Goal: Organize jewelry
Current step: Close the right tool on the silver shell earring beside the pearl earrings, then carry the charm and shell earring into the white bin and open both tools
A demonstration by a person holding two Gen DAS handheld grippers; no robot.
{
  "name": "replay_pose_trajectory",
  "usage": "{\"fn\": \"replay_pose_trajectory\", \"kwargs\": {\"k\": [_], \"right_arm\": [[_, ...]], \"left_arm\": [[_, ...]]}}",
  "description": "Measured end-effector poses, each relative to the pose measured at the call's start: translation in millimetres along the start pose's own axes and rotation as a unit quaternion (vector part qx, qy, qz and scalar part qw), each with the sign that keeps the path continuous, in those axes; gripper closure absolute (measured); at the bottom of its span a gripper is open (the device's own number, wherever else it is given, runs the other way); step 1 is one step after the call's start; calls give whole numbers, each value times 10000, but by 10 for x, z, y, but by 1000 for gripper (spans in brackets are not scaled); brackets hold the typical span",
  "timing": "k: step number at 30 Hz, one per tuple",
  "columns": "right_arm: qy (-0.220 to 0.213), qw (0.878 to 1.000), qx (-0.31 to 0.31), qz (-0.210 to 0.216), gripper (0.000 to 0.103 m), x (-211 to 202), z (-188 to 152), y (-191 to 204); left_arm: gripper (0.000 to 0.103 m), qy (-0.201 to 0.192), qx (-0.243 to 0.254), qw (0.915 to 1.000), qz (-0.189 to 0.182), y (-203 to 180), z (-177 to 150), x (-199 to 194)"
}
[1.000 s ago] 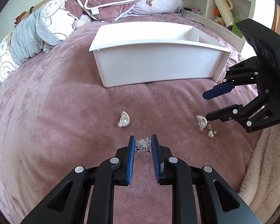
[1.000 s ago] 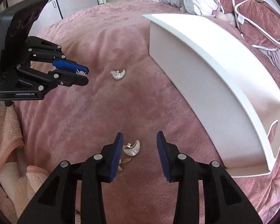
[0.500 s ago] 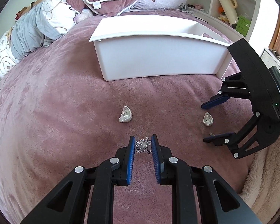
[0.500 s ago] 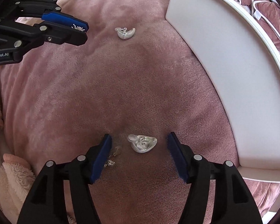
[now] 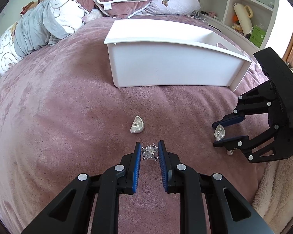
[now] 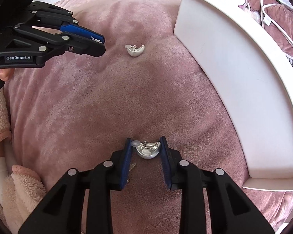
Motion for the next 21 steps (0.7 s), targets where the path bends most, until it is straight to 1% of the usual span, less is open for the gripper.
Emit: {"fn": "replay_pose_trajectory", "kwargs": {"k": [7,9,11,13,16,18,20,21], "right_arm": [[-672,9972,277,-168,74,-462,88,-125],[-928,9946,358,-290,74,-611,101,-169],[-1240,9903,477,-409,74,-780,77,-259],[-1561,9843,623,-533,74,-936,89,-341],[-2016,9733,807,-741,74,-1199,61,-495],[-2317,9634,934,-977,74,-1386,38,-592],[-2597,9520,1063,-1218,74,-1571,24,-659],[-2711,9471,1143,-1283,74,-1635,37,-765]], "left_arm": [[80,-265,-40,9995,-147,-8,96,-148],[80,-425,-29,9990,-164,-15,139,-226],[80,-657,78,9978,-101,-38,184,-317],[80,-916,141,9957,8,-50,238,-411],[80,-1240,111,9922,89,-50,328,-547],[80,-1411,67,9899,89,-60,393,-636],[81,-1559,-51,9878,0,-73,476,-727],[81,-1632,-138,9865,-54,-82,527,-771]]}}
Point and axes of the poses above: each gripper's, at about its wrist camera, not at the fingertips, and x roughly the way its jaws point, y to its left, z to its top, the point moved 3 cm from there along x, roughly the way its jaws point, and after that the axes turned 14 degrees about -x, right-handed, at the moved point
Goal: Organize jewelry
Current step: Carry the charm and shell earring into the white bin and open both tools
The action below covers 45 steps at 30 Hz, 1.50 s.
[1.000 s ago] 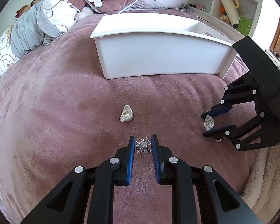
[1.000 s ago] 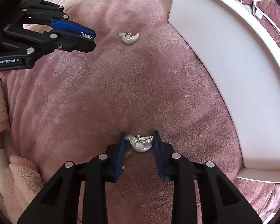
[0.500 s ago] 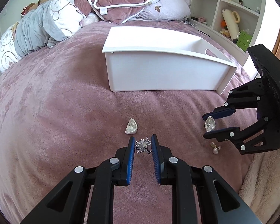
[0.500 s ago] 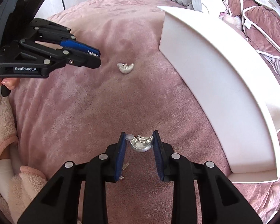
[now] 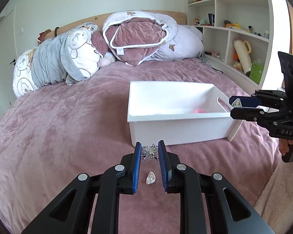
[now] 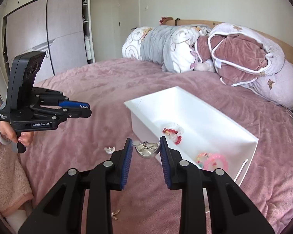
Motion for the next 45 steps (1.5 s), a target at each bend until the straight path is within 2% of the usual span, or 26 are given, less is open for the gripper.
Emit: {"fn": "replay_pose_trajectory", "kwargs": {"k": [4,8,14,17,20,25,28,31,42,44,45], "right_arm": [[-338,9987,356,-108,74,-102,186,-232],[-500,9974,446,-256,74,-129,365,-360],[-547,9935,830,-547,74,-59,524,-587],[-343,9903,1088,-789,74,28,503,-715],[-14,9873,1245,-982,74,153,428,-839],[576,9826,1478,-967,74,429,258,-1024],[818,9794,1574,-967,74,567,138,-1079],[995,9769,1632,-957,74,670,22,-1106],[1404,9713,1752,-781,74,892,-215,-1141],[1481,9705,1745,-759,71,920,-243,-1122],[1519,9700,1755,-729,66,938,-255,-1113]], "left_arm": [[80,-244,-231,9993,-190,-96,289,-76],[81,-447,-168,9985,-272,-273,559,-88],[80,-366,-291,9982,-369,-524,896,213],[80,-212,-384,9987,-277,-621,1030,476],[80,104,-529,9984,-186,-668,1133,778],[80,639,-558,9964,-10,-733,1207,1231],[80,820,-438,9956,136,-739,1182,1429],[80,962,-412,9941,279,-720,1135,1589],[79,1393,-627,9873,430,-594,900,1916],[76,1432,-704,9862,440,-566,853,1938],[74,1447,-739,9857,443,-546,839,1949]]}}
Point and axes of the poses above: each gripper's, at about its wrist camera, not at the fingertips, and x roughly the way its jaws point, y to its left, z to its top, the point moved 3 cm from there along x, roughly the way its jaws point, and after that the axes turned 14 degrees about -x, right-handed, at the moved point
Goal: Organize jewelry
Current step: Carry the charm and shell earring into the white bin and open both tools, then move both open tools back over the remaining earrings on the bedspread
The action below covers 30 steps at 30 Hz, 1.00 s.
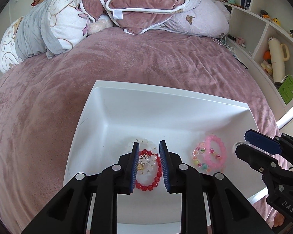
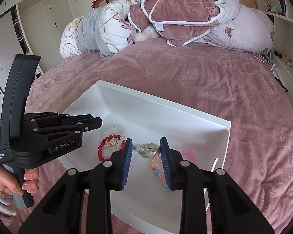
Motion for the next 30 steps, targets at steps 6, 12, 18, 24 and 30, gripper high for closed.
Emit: {"fn": "replay_pose_trajectory", "kwargs": {"k": [6,12,18,24,30], "right_arm": [[-415,9988,119,211,31,-126,25,55],[-1041,9936,-378,208,28,-494,121,294],[-1433,9782,-1506,26,22,-868,168,749],[-1383,9596,-2410,444,15,-1094,75,1173],[-1027,9497,-2808,928,10,-1124,-136,1340]], "left_arm": [[43,-418,-180,9988,-177,115,-30,-188],[30,-921,-305,9947,-350,285,-2,-583],[15,-1298,-22,9913,-216,461,-65,-1040],[11,-1467,124,9890,-121,635,-204,-1425],[10,-1313,321,9908,-6,736,-475,-1588]]}}
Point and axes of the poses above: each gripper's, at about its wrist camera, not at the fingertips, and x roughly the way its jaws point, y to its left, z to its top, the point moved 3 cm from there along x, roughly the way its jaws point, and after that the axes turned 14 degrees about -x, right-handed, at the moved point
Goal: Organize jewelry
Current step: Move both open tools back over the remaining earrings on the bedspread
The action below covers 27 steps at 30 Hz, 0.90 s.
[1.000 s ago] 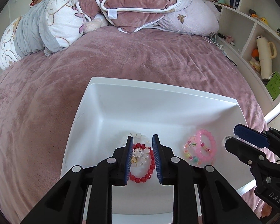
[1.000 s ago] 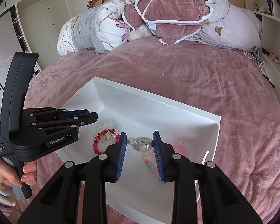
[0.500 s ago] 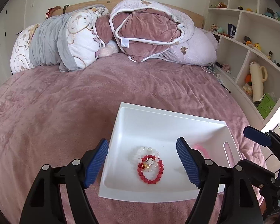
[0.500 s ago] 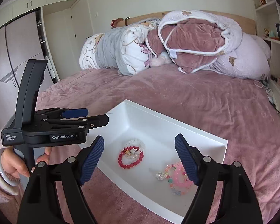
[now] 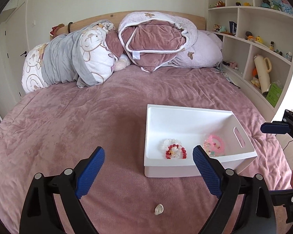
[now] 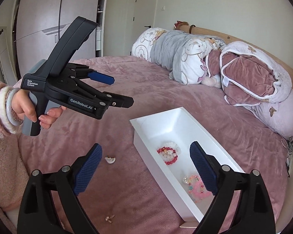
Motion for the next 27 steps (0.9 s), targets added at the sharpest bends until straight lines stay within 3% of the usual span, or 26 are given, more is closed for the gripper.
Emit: {"fn": "replay_pose_trajectory", "kwargs": {"k": [8,13,18,27], "right_arm": [[574,9967,-128,556,10,228,-354,296],[1187,9895,-410,717,11,461,-646,541],[1552,9796,-557,1145,13,620,-879,731],[2029,9640,-804,1517,31,858,-1083,887]], "left_arm": [[8,532,190,9984,9,101,-466,95],[8,788,226,9966,24,189,-736,214],[8,1034,358,9940,25,244,-947,334],[8,1372,934,9861,96,126,-1248,585]]}}
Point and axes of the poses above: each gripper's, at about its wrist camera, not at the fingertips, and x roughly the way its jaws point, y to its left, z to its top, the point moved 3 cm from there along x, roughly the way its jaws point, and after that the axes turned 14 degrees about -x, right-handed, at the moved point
